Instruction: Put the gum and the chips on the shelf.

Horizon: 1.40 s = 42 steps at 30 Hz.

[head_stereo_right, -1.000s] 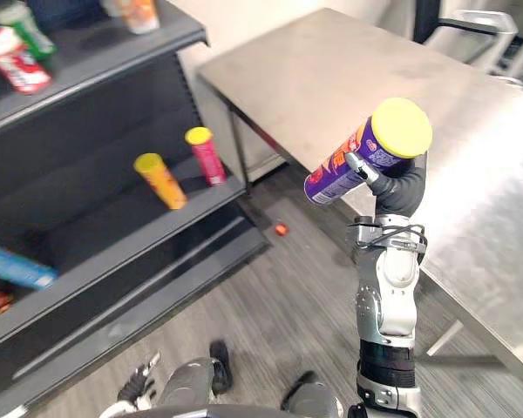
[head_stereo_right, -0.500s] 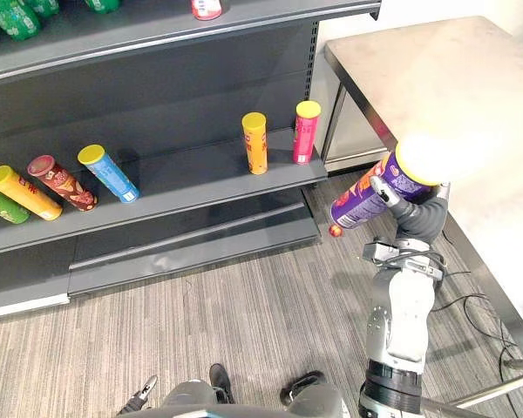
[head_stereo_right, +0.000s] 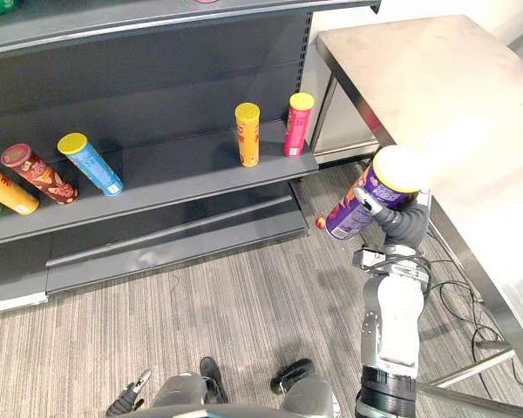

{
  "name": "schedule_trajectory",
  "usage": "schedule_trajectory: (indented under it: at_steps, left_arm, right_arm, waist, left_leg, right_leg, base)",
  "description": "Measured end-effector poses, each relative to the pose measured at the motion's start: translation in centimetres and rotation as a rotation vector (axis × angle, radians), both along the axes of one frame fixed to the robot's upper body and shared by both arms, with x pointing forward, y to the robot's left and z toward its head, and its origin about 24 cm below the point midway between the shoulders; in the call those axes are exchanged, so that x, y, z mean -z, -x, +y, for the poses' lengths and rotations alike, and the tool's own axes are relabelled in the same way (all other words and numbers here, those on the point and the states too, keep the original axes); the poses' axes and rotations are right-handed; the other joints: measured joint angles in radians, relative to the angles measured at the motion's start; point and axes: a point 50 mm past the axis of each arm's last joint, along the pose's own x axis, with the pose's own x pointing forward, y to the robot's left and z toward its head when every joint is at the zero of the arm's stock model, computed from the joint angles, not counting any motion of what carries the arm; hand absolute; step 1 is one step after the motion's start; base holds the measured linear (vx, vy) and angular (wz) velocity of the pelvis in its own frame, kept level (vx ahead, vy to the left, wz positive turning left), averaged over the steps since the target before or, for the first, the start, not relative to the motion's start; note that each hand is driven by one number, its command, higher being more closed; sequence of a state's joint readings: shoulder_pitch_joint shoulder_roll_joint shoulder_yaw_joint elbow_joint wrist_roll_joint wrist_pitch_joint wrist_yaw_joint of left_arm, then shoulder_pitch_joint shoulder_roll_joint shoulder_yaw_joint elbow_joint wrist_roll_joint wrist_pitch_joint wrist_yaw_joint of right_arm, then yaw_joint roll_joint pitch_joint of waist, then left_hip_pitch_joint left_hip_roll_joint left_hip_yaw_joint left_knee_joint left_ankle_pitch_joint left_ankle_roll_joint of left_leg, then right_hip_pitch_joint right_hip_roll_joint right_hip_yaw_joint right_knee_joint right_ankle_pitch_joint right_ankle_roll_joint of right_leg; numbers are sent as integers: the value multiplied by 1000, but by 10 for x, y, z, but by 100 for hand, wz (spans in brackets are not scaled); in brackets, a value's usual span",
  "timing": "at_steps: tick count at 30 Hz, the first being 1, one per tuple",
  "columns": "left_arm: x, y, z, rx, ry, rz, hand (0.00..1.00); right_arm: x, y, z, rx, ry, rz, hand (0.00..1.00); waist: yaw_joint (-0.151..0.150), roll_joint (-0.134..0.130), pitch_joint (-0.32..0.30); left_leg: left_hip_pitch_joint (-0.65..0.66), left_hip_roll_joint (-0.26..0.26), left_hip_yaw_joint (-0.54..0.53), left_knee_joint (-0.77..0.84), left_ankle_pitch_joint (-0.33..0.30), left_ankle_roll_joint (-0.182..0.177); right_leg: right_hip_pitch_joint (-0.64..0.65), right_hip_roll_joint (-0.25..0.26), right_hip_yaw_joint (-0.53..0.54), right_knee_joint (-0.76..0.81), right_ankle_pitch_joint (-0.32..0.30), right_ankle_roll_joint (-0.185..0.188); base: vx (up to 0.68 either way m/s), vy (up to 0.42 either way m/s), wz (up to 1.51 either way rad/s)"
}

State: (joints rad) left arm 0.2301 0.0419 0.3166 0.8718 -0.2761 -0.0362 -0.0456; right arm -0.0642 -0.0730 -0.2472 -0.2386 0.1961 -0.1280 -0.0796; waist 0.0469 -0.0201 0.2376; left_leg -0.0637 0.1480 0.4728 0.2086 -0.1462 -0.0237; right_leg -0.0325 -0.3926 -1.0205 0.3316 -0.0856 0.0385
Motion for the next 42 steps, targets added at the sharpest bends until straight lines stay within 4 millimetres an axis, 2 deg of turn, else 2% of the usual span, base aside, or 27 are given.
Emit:
schedule_trajectory:
  at_steps: [2,4,6,7,8,9,10,12,15,17,18,19,20,22,24,27,32,37,40,42]
  left_arm:
    - [-2,-5,1,-18,7,-29,0]
    - [-3,-7,1,-14,6,-38,0]
    - [-4,-7,2,-8,0,-40,0]
    - [-4,-7,2,-6,-1,-38,0]
    - [-4,-6,1,8,-3,-35,0]
    - [-3,-5,2,21,-9,-27,0]
    - [-2,-3,3,24,-11,-14,0]
    - [1,8,6,10,-19,35,0]
    - [3,11,7,1,-18,55,0]
    - [2,7,7,4,-18,44,0]
    - [2,7,7,5,-18,43,0]
    - [2,8,8,2,-19,46,0]
    - [3,8,5,-7,-9,49,0]
    - [6,11,-3,-25,16,52,0]
    - [6,13,-4,-59,29,53,0]
    - [6,13,-3,-73,33,51,0]
    - [7,14,-4,-62,27,56,0]
    - [8,16,-5,-13,1,87,0]
    - [7,7,-6,40,-29,86,0]
    - [5,-4,-6,86,-56,70,0]
  right_arm:
    - [3,-4,8,-42,7,14,100]
    - [4,-6,17,-89,19,23,100]
    - [4,-7,23,-121,29,27,100]
    - [5,-8,25,-126,57,38,100]
    - [5,-8,27,-136,77,45,100]
    - [7,-7,28,-150,84,54,100]
    - [8,-7,31,-168,87,56,100]
    - [7,-8,38,-206,94,50,100]
    - [8,-8,42,-229,96,50,100]
    - [8,-8,43,-238,95,50,100]
    - [8,-8,43,-238,92,50,100]
    - [8,-8,45,-242,71,45,100]
    - [8,-8,46,-245,59,41,100]
    - [6,-7,46,-252,47,31,100]
    - [6,-5,43,-250,20,25,100]
    - [8,2,33,-209,-13,12,100]
    - [8,2,35,-217,-13,10,100]
    - [14,3,45,-230,-23,31,100]
    - [18,-1,55,-250,20,62,100]
    - [24,-12,59,-238,50,100,100]
  waist:
    - [17,-4,3]
    - [25,-6,5]
    - [25,-10,7]
    - [15,-8,7]
    - [7,-3,8]
    - [-4,5,14]
    - [-5,-1,11]
    - [-4,-13,7]
    - [-5,-13,7]
    - [-6,-16,8]
    - [-6,-20,8]
    - [-6,-36,10]
    - [-5,-17,14]
    - [-6,12,11]
    - [-19,16,11]
    - [-26,16,10]
    - [-31,20,8]
    - [-26,24,2]
    - [-32,24,2]
    - [-31,26,3]
  left_leg:
    - [-23,23,-21,71,-40,2]
    - [-23,20,-49,108,-75,8]
    - [-20,-6,-90,127,-99,23]
    - [-18,-37,-137,127,-106,42]
    - [-11,-52,-182,125,-107,53]
    - [-5,-58,-235,119,-107,62]
    - [2,-67,-271,104,-105,76]
    - [28,-96,-322,75,-88,73]
    - [45,-115,-388,75,-89,68]
    - [50,-123,-458,88,-100,42]
    - [50,-125,-470,101,-107,30]
    - [52,-134,-490,129,-126,-1]
    - [50,-113,-511,151,-138,-22]
    - [48,-64,-519,123,-134,-47]
    - [48,-30,-544,70,-111,-83]
    - [55,5,-531,-36,-24,-106]
    - [76,23,-421,-141,39,-103]
    - [87,4,-355,-175,51,-95]
    - [84,-9,-344,-195,68,-85]
    - [72,-16,-344,-207,81,-81]
  right_leg:
    - [12,3,-1,9,0,1]
    - [34,-34,-2,70,0,1]
    - [39,-93,37,171,12,-9]
    - [11,-122,157,248,56,-78]
    - [-40,-119,311,309,109,-129]
    - [-94,-58,555,329,66,-59]
    - [-110,2,679,311,13,-12]
    - [-122,78,791,219,-34,1]
    - [-142,133,856,109,-32,9]
    - [-156,170,933,21,-3,53]
    - [-152,174,950,-3,12,75]
    - [-136,169,951,-44,63,98]
    - [-108,183,921,-49,23,107]
    - [-87,223,882,-77,14,90]
    - [-80,248,835,-91,4,71]
    - [-43,272,758,-171,23,38]
    - [-27,286,740,-242,62,28]
    - [-12,286,791,-343,139,39]
    - [-19,280,803,-371,165,43]
    - [-37,274,804,-368,171,43]
  base:
    - [56,81,15]
    - [39,124,43]
    - [38,170,71]
    - [38,170,97]
    - [104,177,137]
    - [137,112,129]
    - [157,61,117]
    - [173,14,104]
    - [190,-57,89]
    - [238,-182,97]
    - [181,-232,92]
    - [174,-294,77]
    - [174,-303,62]
    - [131,-271,38]
    - [84,-242,48]
    - [60,-197,55]
    - [-15,-40,14]
    - [-62,45,-29]
    - [-61,24,-14]
    - [-83,10,3]
